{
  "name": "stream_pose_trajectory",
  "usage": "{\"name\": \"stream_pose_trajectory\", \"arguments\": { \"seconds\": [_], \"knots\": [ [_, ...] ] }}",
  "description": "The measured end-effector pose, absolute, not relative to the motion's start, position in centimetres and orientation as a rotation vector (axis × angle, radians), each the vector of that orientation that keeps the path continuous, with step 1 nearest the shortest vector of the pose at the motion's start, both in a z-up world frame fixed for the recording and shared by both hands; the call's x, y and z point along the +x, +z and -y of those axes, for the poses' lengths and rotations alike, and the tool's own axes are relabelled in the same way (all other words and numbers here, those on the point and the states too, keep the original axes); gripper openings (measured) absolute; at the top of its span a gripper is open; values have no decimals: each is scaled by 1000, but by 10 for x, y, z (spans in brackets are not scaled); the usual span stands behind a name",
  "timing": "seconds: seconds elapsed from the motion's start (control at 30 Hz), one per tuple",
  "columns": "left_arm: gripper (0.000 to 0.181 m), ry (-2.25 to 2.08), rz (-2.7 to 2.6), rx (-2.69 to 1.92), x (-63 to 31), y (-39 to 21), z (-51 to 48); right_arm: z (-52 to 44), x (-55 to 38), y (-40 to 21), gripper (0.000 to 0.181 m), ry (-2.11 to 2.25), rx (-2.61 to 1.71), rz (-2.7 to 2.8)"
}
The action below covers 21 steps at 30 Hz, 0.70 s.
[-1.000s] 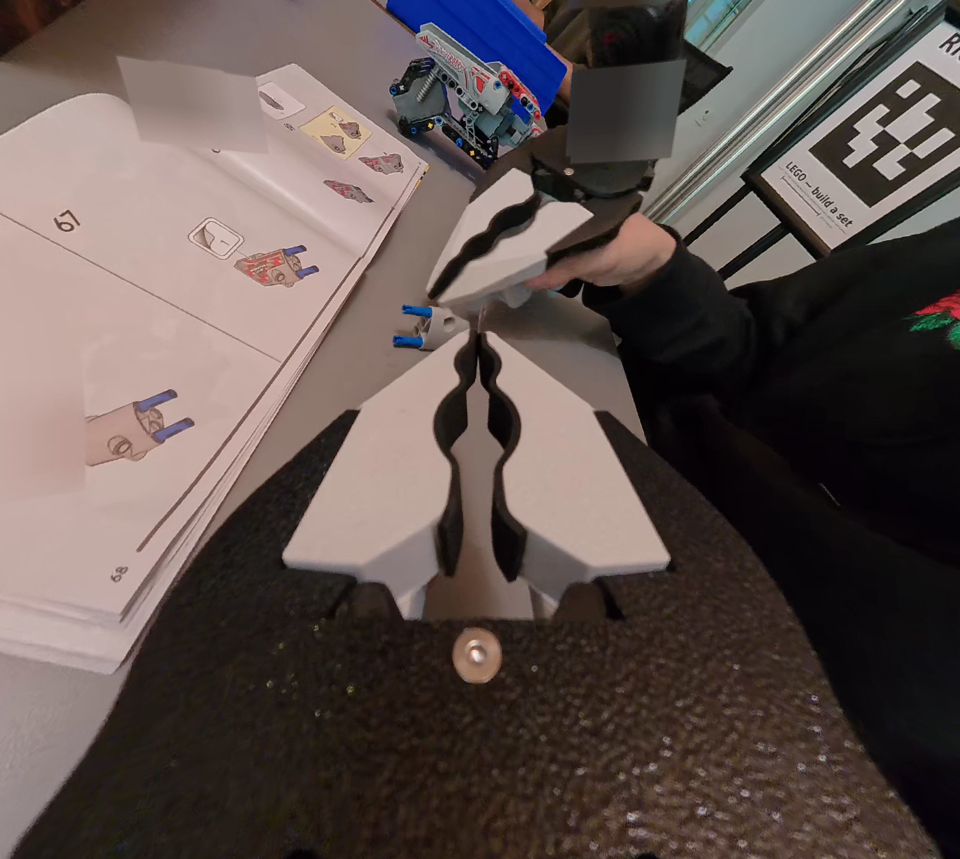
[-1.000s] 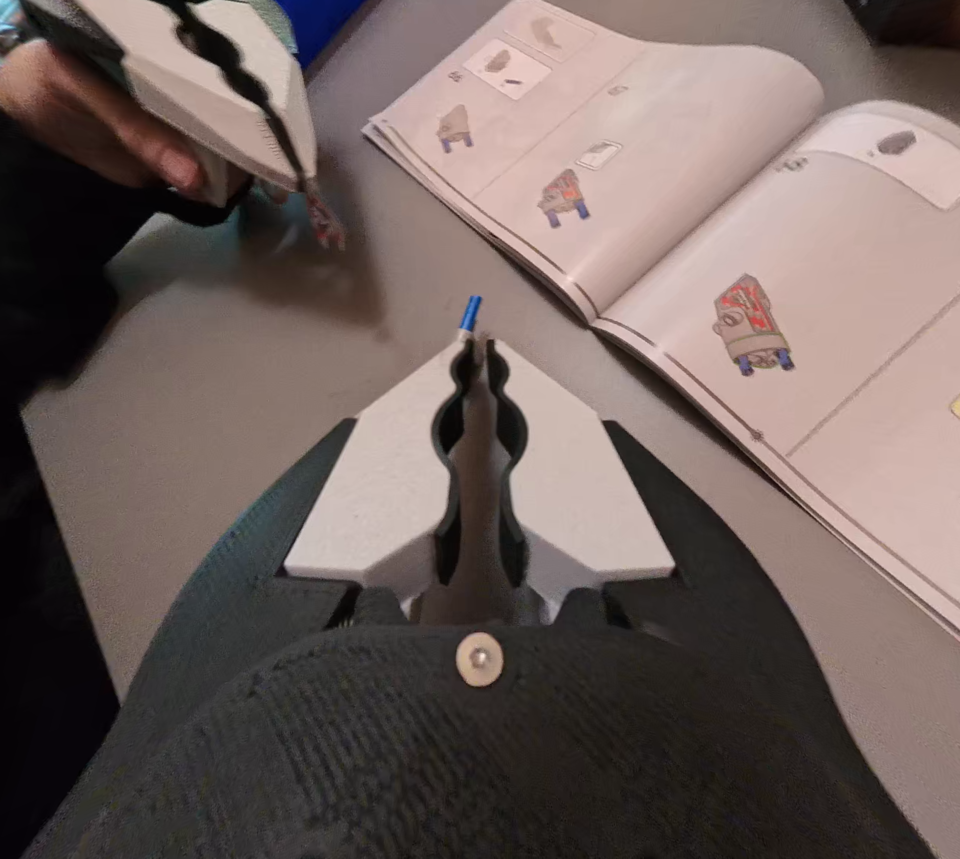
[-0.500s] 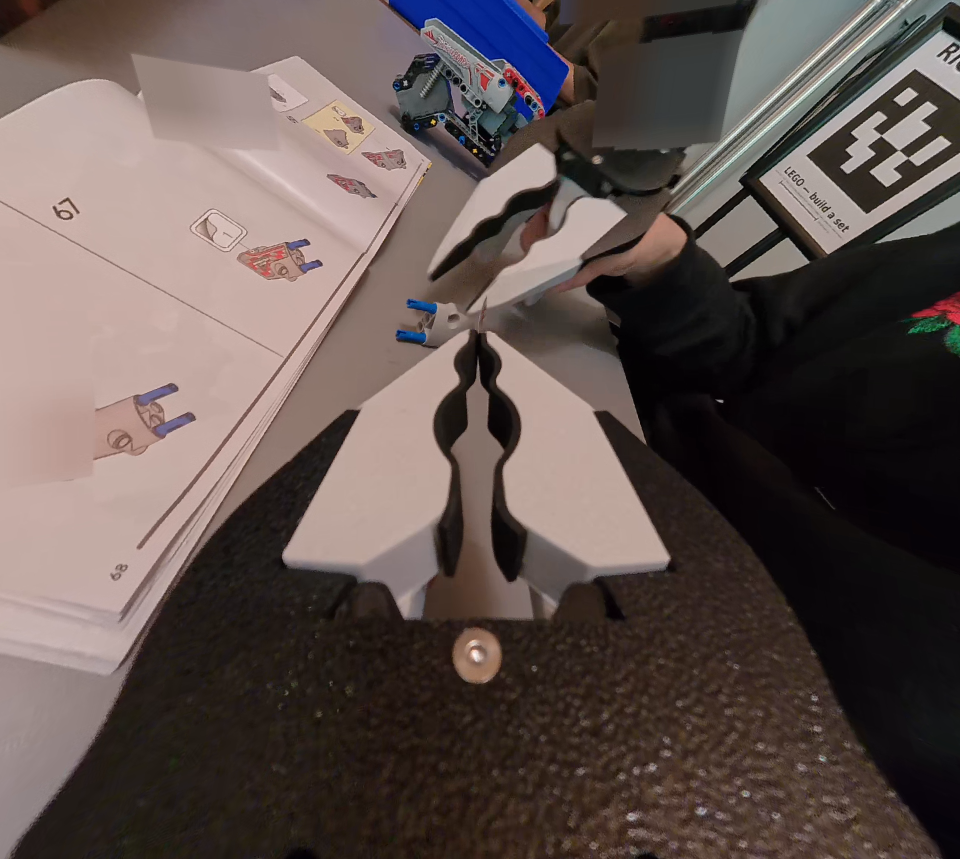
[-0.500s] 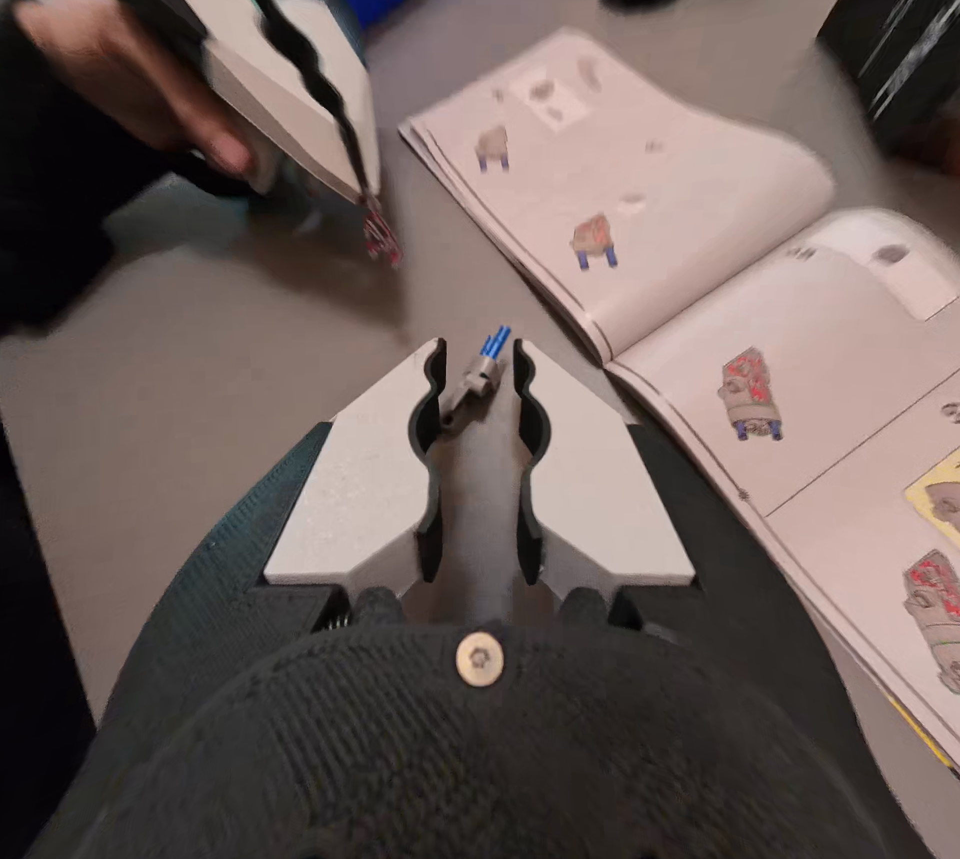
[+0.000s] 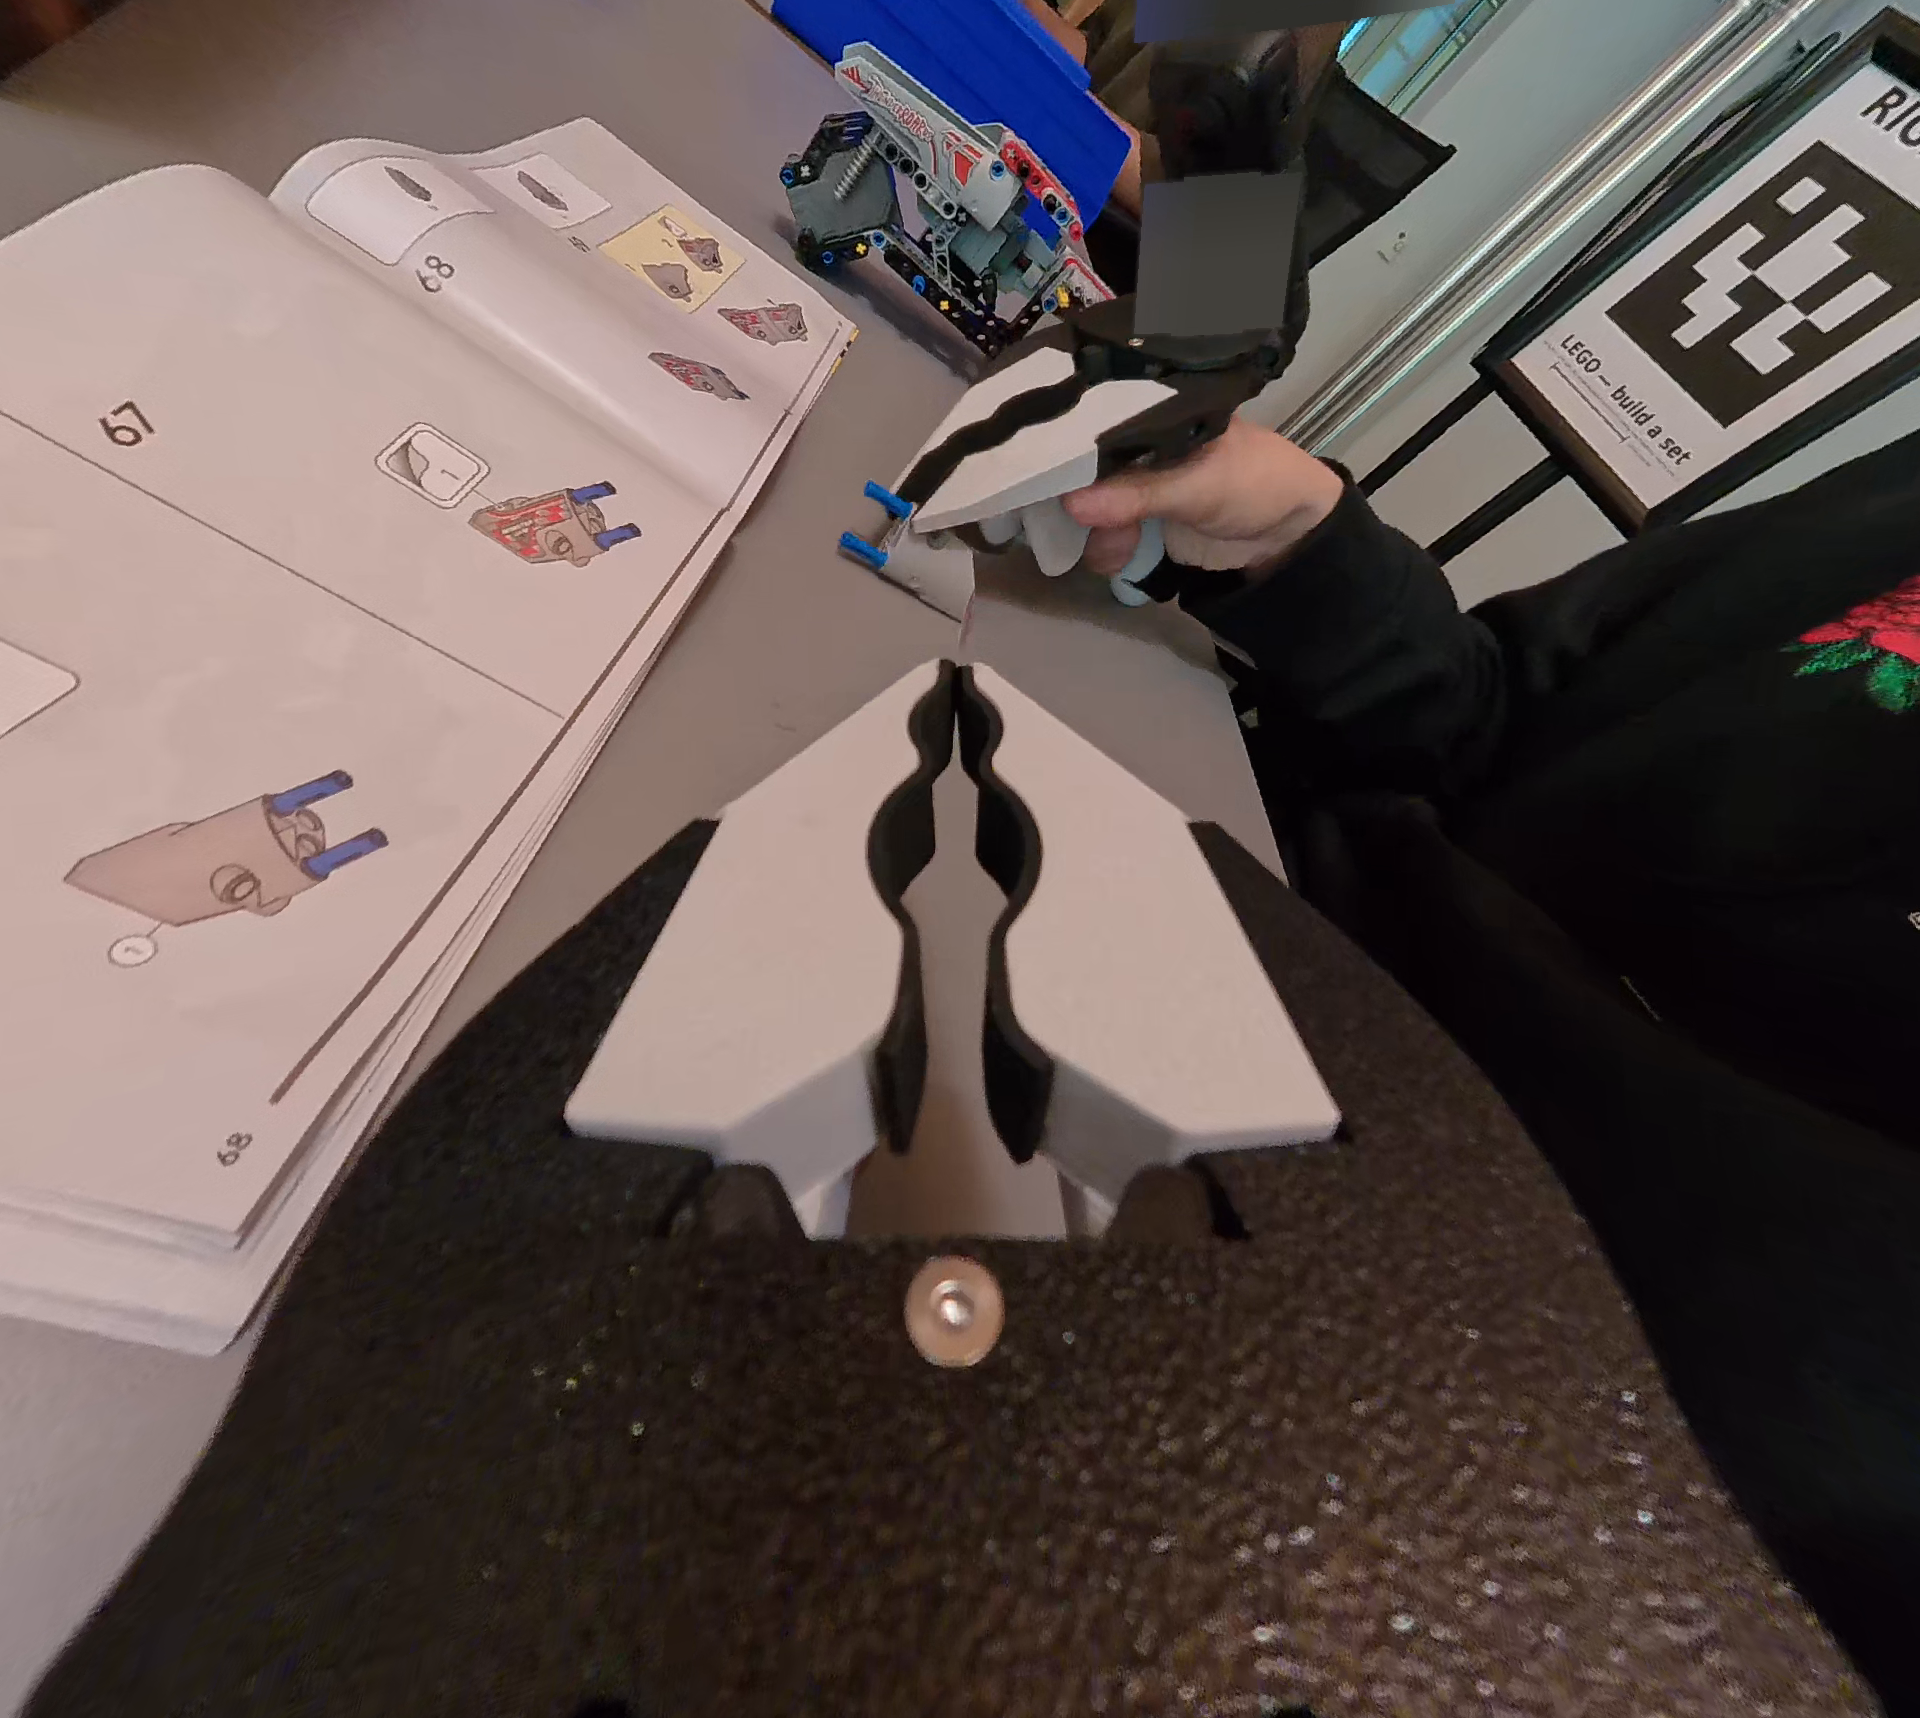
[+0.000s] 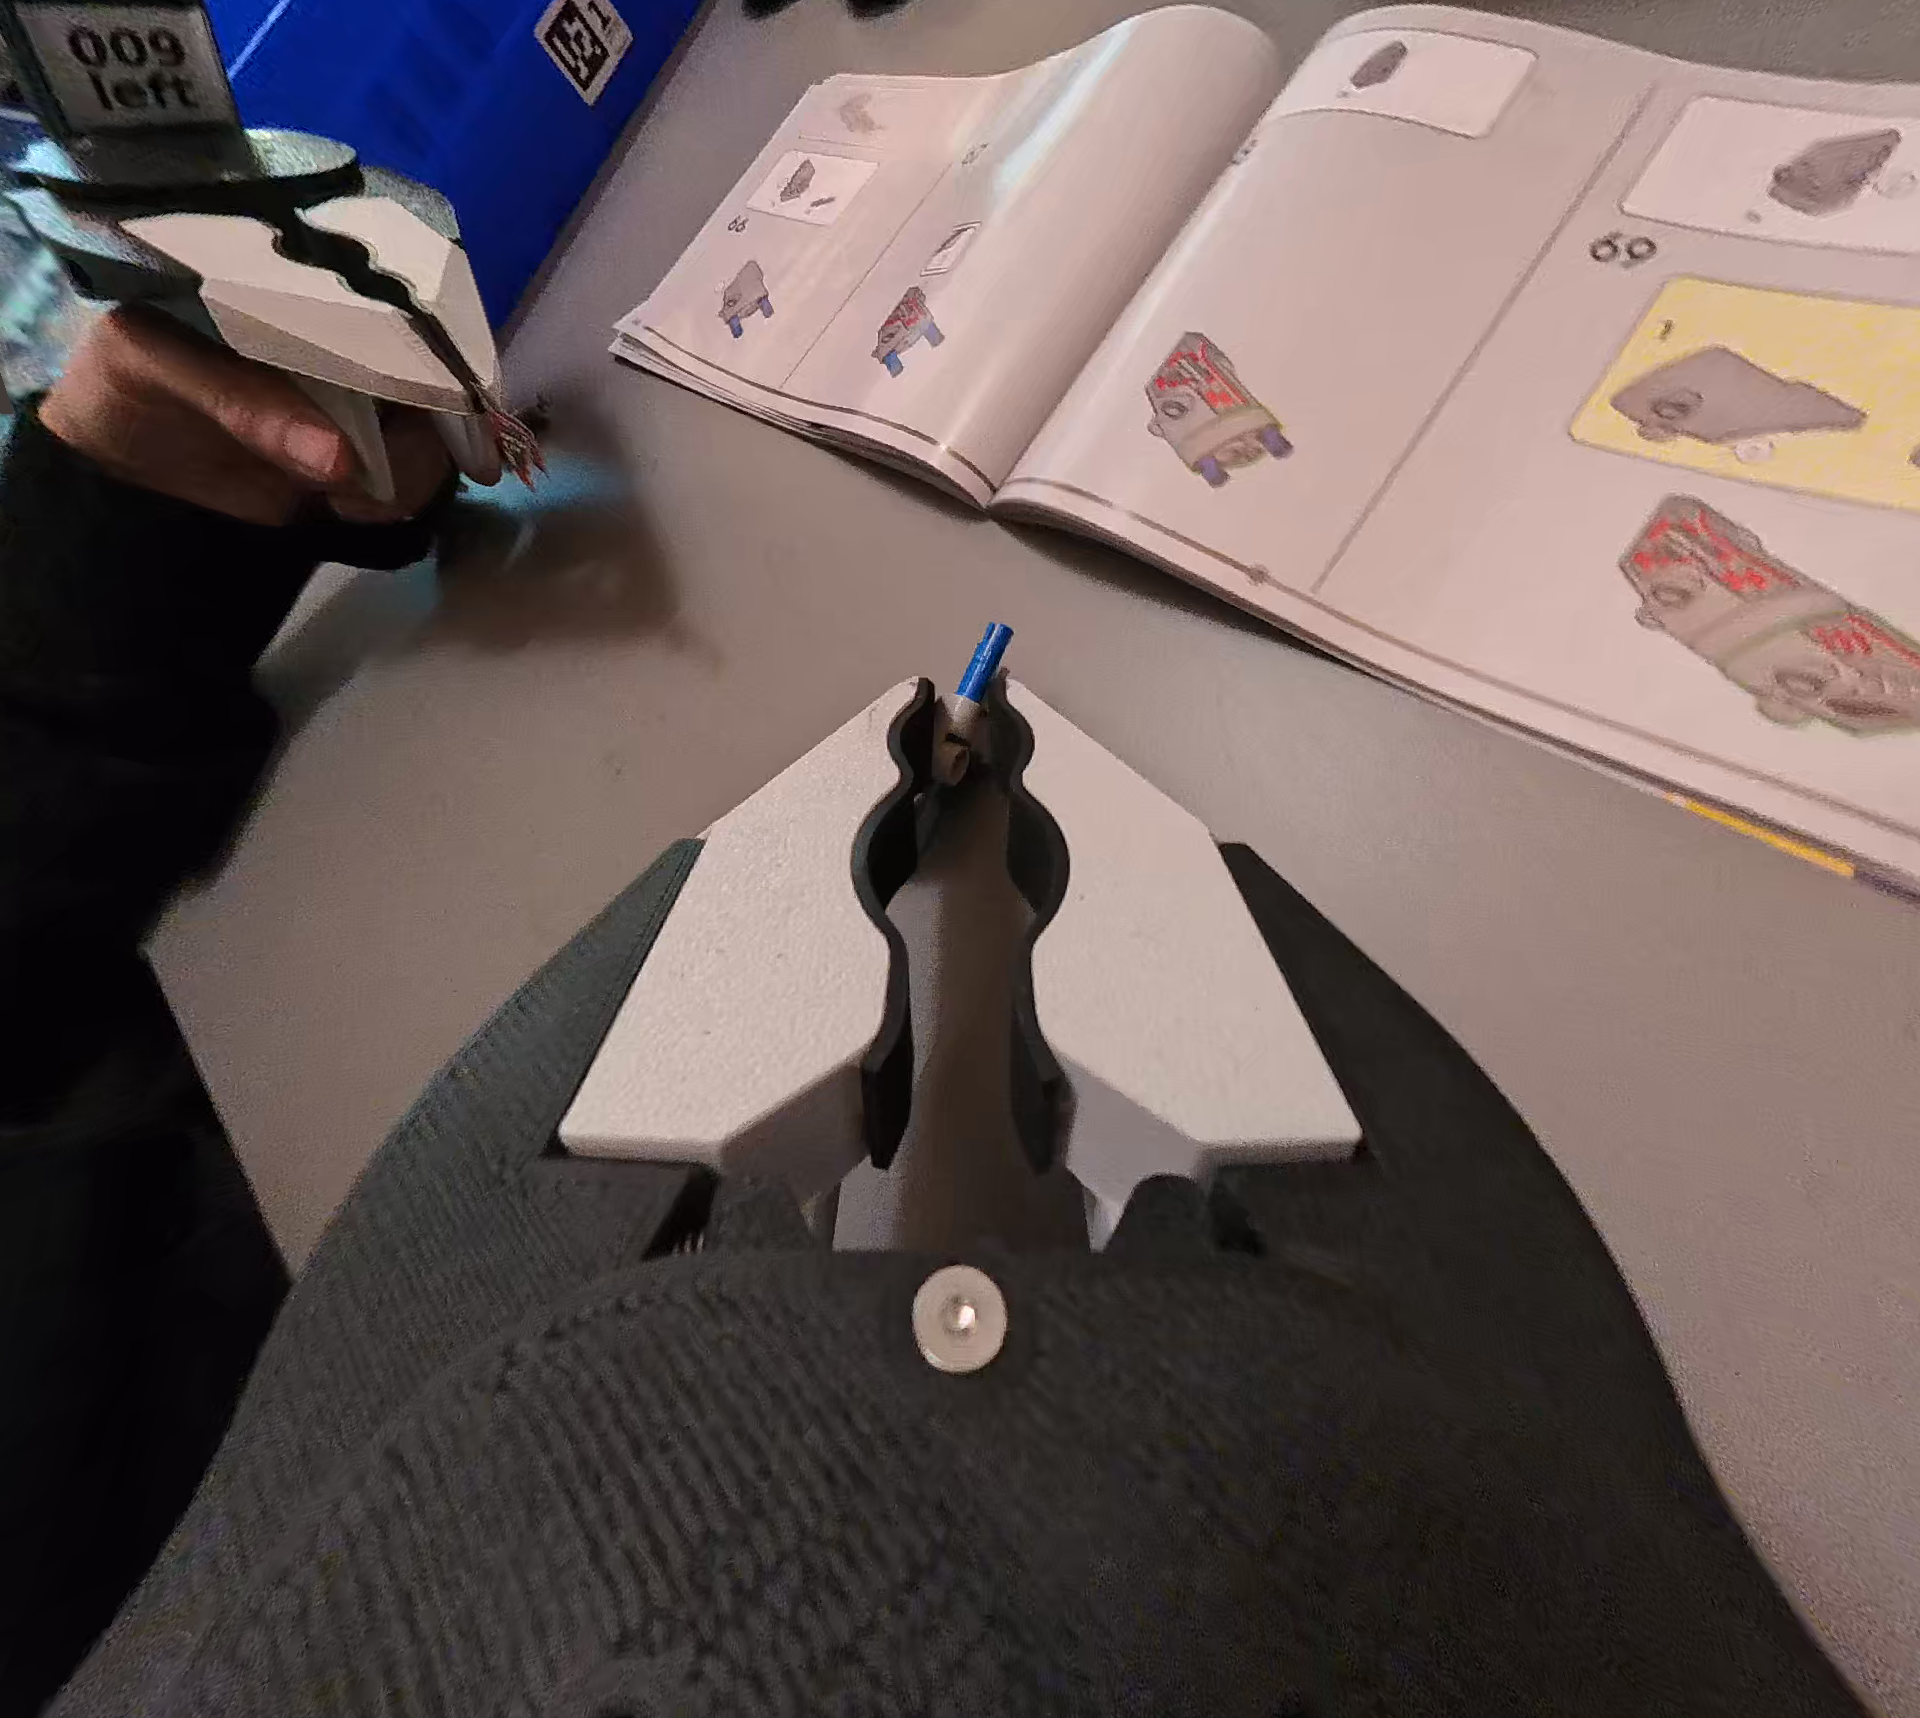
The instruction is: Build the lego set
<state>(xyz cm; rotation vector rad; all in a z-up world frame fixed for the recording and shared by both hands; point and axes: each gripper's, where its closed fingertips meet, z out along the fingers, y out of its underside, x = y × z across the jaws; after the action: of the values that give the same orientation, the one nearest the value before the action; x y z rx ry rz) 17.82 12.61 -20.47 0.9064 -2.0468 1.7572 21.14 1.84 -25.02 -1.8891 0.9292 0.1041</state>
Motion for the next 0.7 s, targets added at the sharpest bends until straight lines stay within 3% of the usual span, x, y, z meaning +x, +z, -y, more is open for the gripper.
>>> {"name": "stream_pose_trajectory", "arguments": {
  "seconds": [0.1,0.2,0.27,0.47,0.7],
  "knots": [
    [0,1764,2037,910,179,-204,-127,-11,211,-246,11,164,-1812,-967],
    [0,1762,2037,912,179,-205,-127,3,216,-250,30,89,-1848,-990],
    [0,1761,2037,911,179,-205,-127,11,215,-250,29,-6,-1967,-913],
    [0,1750,2042,908,178,-207,-125,-8,199,-221,44,-431,-2288,-71],
    [0,1752,2038,903,178,-206,-125,-17,203,-242,39,-517,-2463,487]
  ]
}}
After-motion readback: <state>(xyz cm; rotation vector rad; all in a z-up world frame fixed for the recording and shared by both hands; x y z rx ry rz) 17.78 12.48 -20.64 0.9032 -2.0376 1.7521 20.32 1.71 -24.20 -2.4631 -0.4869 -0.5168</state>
